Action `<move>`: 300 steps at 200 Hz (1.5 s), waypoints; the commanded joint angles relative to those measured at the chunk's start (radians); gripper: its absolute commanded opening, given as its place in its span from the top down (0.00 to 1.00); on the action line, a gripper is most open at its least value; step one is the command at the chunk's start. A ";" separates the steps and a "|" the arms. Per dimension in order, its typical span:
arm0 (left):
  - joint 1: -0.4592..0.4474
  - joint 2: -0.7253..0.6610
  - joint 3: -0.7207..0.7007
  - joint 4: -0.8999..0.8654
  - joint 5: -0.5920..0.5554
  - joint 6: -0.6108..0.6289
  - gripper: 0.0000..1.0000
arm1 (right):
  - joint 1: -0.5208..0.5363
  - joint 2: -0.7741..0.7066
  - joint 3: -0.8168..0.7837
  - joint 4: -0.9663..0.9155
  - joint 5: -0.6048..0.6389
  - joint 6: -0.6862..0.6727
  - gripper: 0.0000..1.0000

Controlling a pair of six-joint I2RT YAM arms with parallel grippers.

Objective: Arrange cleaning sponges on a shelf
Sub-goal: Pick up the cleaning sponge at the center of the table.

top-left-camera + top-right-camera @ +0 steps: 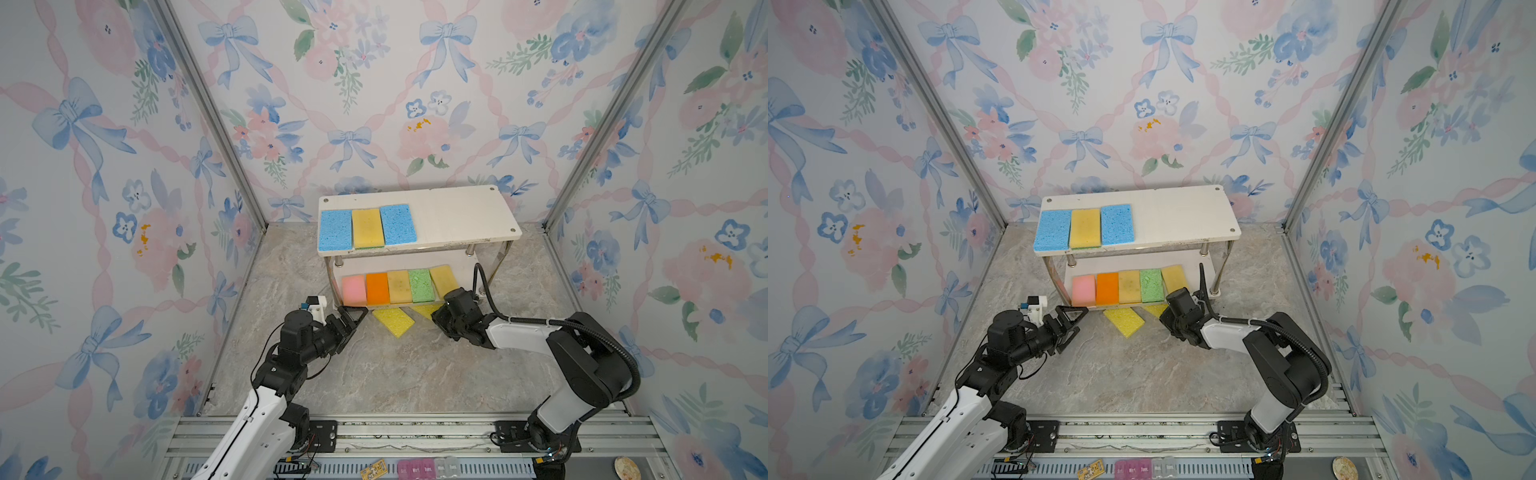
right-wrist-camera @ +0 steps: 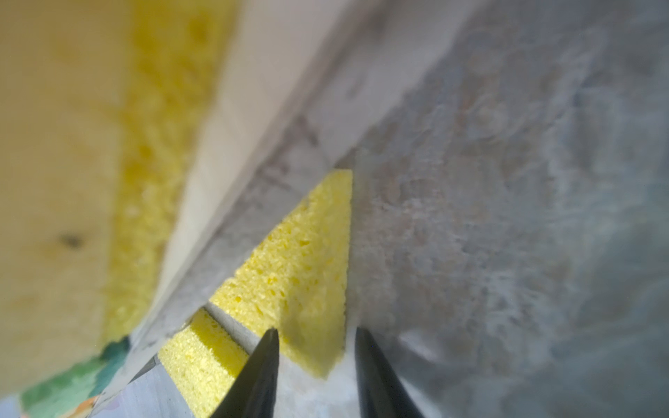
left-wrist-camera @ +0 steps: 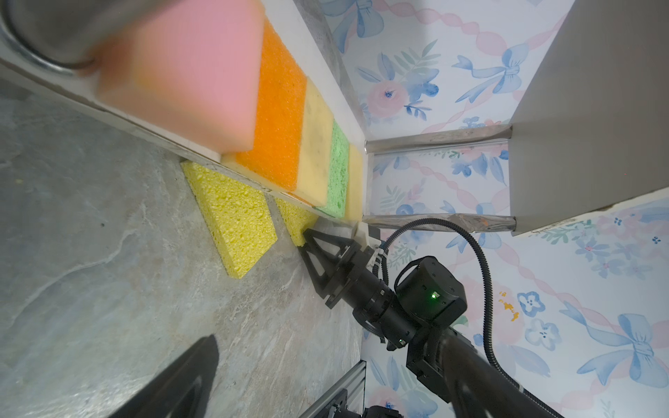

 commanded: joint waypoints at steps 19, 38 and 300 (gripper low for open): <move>0.025 -0.005 -0.028 -0.011 0.029 0.032 0.02 | 0.009 0.048 0.035 -0.105 0.013 -0.017 0.65; 0.036 -0.003 -0.034 -0.011 0.032 0.035 0.02 | 0.009 0.049 0.042 -0.132 0.013 -0.021 0.74; -0.626 0.235 0.015 0.542 -0.443 -0.095 0.04 | 0.063 -0.803 0.053 -0.761 -0.270 -0.268 1.00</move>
